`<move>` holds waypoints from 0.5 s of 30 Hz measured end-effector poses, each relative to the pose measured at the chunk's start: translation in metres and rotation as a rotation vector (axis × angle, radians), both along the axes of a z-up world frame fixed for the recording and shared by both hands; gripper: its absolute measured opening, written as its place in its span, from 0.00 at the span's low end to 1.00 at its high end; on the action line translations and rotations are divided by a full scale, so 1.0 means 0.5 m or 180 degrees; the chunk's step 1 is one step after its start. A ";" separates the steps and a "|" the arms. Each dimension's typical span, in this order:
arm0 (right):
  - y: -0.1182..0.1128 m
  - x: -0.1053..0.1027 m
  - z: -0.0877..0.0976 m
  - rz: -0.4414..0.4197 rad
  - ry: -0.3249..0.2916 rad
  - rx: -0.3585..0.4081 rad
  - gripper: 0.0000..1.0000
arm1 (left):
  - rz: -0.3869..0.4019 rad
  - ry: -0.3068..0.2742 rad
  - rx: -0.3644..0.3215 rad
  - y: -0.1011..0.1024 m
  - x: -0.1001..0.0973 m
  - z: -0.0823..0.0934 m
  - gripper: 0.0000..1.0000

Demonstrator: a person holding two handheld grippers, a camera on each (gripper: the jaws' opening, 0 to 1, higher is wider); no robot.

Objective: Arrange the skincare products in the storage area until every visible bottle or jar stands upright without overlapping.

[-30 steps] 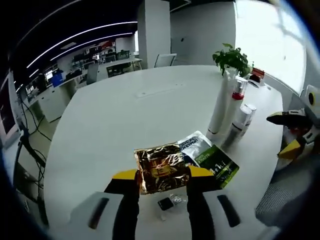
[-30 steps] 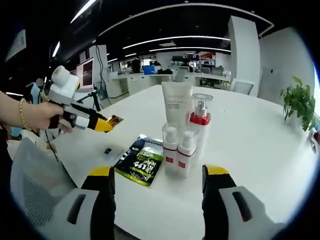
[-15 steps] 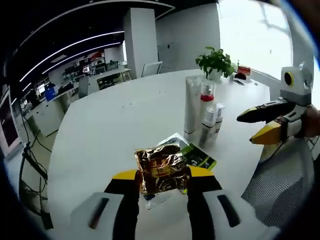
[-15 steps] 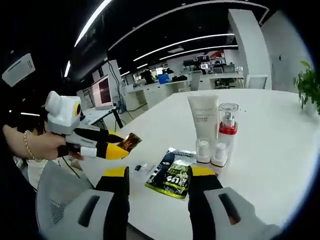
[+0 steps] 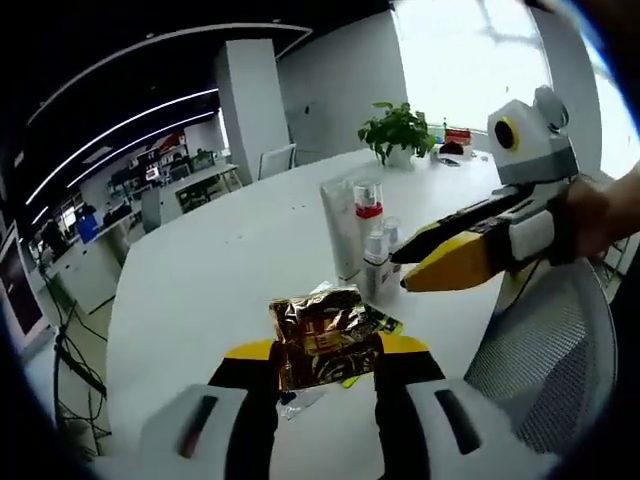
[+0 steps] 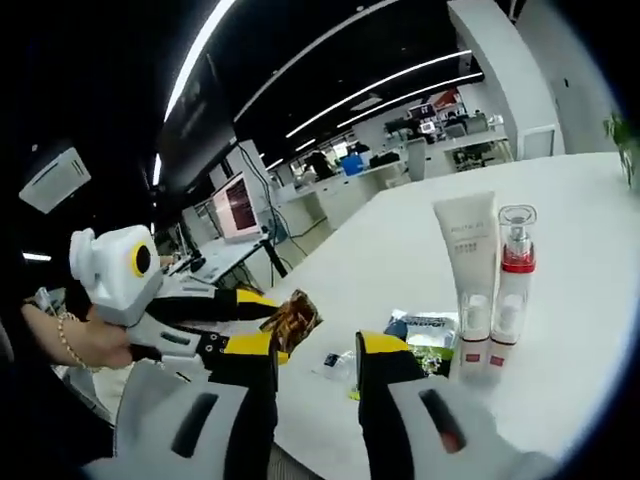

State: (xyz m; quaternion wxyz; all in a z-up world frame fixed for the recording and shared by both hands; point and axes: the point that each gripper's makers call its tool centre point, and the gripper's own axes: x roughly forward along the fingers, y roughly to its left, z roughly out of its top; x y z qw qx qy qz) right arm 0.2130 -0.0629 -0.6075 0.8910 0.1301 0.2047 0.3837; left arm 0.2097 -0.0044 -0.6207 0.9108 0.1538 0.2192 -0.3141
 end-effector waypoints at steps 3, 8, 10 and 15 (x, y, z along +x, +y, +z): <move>0.011 0.002 0.003 0.0018 0.0050 0.0113 0.29 | -0.0059 -0.0032 -0.0036 -0.011 -0.009 0.009 0.32; 0.012 0.003 0.002 -0.0024 0.0147 0.0238 0.24 | -0.0109 -0.0056 -0.0060 -0.018 -0.013 0.012 0.32; 0.012 0.004 0.000 -0.0042 0.0217 0.0307 0.22 | -0.0141 -0.0087 -0.0058 -0.022 -0.016 0.018 0.32; 0.012 0.008 -0.004 -0.0079 0.0337 0.0468 0.18 | -0.0188 -0.0137 -0.0059 -0.028 -0.012 0.027 0.32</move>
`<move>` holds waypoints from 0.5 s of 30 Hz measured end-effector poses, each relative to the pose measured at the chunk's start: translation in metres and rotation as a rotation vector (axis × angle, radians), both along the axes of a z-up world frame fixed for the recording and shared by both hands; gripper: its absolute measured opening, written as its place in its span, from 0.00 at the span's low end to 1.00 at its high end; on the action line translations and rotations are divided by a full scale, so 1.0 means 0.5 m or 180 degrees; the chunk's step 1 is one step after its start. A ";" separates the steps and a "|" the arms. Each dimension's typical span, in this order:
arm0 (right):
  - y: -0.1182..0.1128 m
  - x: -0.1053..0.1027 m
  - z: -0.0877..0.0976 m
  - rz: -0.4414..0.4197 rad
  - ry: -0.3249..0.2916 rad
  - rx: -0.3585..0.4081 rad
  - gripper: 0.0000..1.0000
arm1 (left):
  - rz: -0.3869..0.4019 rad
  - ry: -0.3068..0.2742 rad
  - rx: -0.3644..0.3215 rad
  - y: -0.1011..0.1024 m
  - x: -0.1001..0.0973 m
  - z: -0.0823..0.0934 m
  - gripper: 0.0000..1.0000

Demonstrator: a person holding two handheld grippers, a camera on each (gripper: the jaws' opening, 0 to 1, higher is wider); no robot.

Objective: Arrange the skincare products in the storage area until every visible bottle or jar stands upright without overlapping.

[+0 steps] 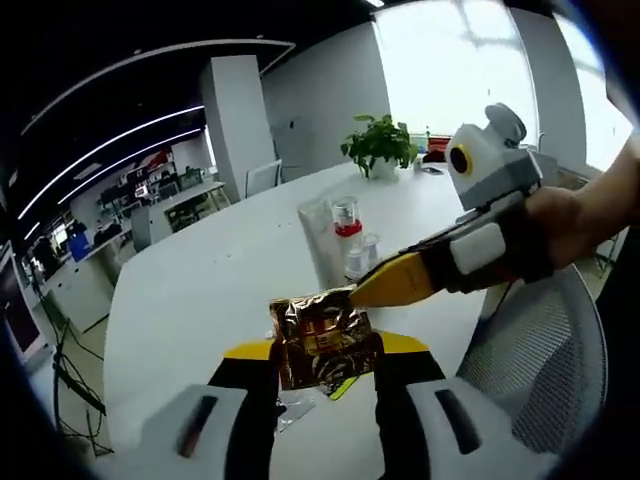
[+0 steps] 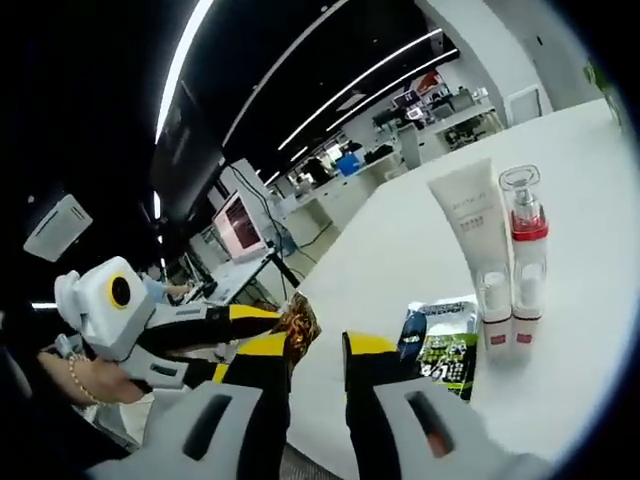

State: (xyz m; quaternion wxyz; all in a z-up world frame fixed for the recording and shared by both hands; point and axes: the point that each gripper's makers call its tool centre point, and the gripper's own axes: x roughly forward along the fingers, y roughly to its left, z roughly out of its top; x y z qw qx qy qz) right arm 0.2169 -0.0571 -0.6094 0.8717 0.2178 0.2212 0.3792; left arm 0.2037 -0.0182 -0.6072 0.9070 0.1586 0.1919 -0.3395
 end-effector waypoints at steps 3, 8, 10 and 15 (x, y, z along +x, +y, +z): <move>0.003 -0.002 0.005 -0.0008 0.0018 0.0039 0.15 | -0.0021 -0.0017 0.0003 -0.005 0.000 0.004 0.32; 0.004 -0.001 0.007 0.0002 0.0056 0.0107 0.10 | -0.0023 -0.0011 -0.0005 -0.007 0.002 0.005 0.33; 0.002 0.003 0.008 0.0010 0.0053 0.0141 0.05 | -0.0021 -0.0012 0.0002 -0.007 0.001 0.003 0.33; 0.003 0.004 0.016 0.0069 0.0098 0.0321 0.01 | 0.0037 0.0060 -0.0096 -0.006 0.005 -0.002 0.33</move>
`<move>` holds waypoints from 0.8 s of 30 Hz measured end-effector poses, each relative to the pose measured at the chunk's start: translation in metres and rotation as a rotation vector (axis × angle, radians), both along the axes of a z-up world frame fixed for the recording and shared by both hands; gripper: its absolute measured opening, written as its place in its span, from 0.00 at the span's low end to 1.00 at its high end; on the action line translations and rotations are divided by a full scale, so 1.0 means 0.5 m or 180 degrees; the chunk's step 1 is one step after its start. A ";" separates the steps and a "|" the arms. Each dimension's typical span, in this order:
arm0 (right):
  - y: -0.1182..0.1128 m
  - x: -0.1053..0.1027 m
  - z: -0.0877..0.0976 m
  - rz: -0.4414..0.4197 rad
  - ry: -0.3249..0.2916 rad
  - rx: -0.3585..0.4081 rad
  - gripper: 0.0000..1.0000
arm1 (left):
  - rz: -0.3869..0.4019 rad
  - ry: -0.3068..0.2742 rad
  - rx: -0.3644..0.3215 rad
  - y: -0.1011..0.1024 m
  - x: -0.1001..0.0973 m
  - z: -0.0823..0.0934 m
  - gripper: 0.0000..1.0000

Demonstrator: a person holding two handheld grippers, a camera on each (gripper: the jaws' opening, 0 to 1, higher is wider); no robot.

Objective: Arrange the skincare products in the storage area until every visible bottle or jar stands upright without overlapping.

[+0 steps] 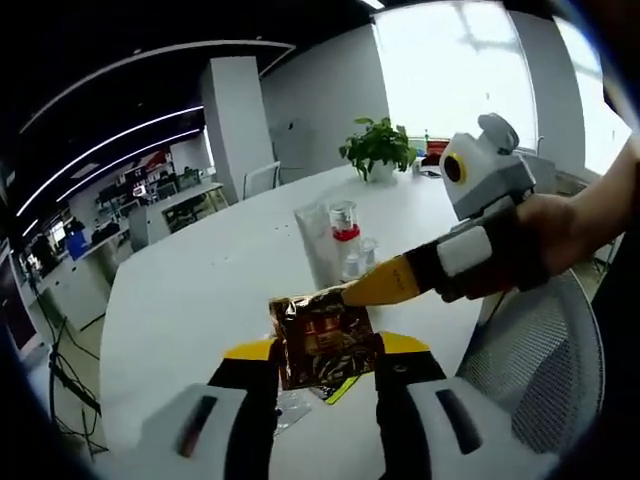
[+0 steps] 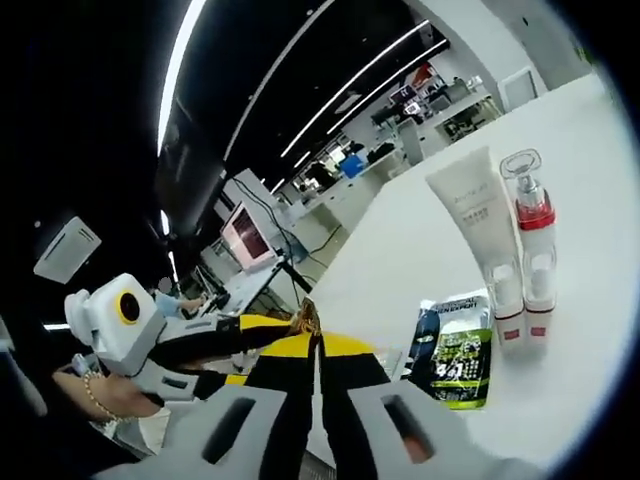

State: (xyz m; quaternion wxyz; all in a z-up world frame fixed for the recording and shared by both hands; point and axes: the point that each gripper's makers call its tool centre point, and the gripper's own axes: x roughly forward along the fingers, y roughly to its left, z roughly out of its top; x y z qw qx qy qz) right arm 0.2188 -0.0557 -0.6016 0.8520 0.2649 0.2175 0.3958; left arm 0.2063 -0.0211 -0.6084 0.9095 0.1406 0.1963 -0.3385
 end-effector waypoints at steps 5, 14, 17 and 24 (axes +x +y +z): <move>-0.003 -0.001 0.003 0.0029 0.0006 0.0040 0.01 | -0.0007 0.0062 -0.0081 -0.001 0.002 -0.001 0.35; -0.024 0.006 0.014 0.0022 0.0016 0.0096 0.01 | 0.0161 0.0486 -0.0884 0.015 0.000 0.009 0.37; -0.029 0.007 0.015 0.0038 0.0015 0.0121 0.01 | 0.0227 0.0675 -0.1181 0.022 -0.001 0.010 0.34; -0.023 -0.003 0.026 0.0101 -0.0016 0.0187 0.01 | 0.0124 0.0992 -0.1294 0.032 -0.002 -0.009 0.22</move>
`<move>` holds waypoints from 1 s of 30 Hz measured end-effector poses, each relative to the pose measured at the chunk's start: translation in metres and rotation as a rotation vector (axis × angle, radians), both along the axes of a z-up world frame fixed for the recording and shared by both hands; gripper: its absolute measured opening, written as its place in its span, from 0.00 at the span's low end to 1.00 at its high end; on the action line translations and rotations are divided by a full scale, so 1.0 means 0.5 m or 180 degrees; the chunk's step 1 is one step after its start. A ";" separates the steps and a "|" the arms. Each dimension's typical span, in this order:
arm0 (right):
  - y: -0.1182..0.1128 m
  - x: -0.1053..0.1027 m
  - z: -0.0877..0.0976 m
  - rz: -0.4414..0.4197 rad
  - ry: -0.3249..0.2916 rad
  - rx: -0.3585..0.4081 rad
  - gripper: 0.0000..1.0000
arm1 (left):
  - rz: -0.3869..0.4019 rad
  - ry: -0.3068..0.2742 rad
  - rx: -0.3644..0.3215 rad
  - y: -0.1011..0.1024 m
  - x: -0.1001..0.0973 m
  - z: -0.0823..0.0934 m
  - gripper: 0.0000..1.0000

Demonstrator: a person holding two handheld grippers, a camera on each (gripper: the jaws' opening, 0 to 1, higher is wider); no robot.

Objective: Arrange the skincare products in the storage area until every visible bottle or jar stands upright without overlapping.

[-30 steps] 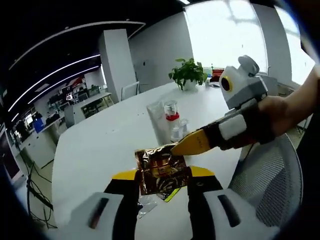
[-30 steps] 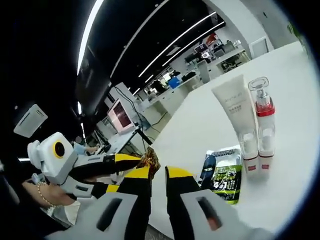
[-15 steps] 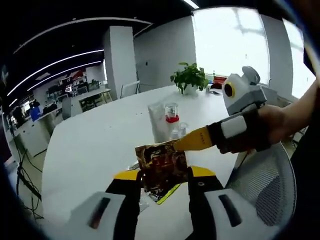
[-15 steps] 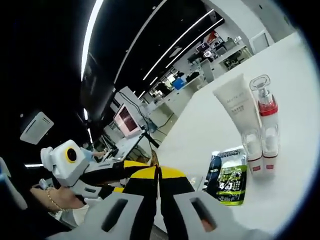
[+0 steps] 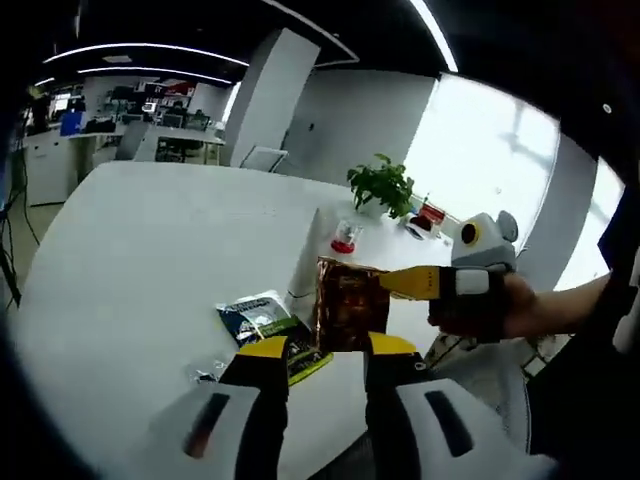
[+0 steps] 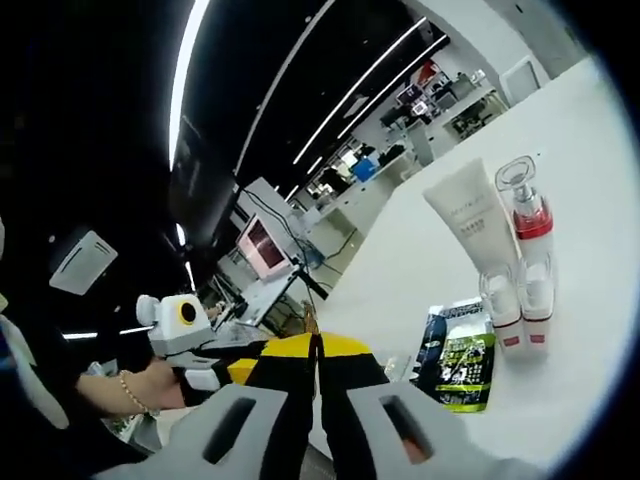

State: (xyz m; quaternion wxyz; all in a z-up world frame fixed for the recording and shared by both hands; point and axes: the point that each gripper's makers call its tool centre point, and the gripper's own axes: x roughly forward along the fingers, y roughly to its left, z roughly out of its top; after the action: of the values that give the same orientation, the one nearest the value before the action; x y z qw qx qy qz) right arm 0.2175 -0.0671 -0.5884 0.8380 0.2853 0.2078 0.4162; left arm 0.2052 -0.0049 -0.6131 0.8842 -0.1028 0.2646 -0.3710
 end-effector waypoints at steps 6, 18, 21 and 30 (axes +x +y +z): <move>0.006 -0.003 0.001 0.0011 0.0001 0.0003 0.01 | 0.0046 0.0172 -0.0226 0.001 0.006 -0.002 0.12; 0.026 0.028 -0.019 -0.0139 -0.0168 -0.0436 0.01 | 0.0351 0.0387 -0.0297 0.035 0.019 -0.019 0.02; 0.035 0.037 -0.031 -0.0143 -0.0294 -0.0689 0.01 | 0.0400 0.0491 -0.0341 0.042 0.020 -0.028 0.01; 0.090 0.065 -0.061 0.0091 -0.0855 -0.1554 0.01 | 0.0618 0.0722 -0.0432 0.079 0.031 -0.056 0.00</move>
State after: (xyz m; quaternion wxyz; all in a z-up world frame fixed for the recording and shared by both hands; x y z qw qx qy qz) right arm 0.2503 -0.0222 -0.6187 0.8960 0.0143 0.1930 0.3996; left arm 0.2207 0.0344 -0.6413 0.8714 -0.2286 0.3259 -0.2868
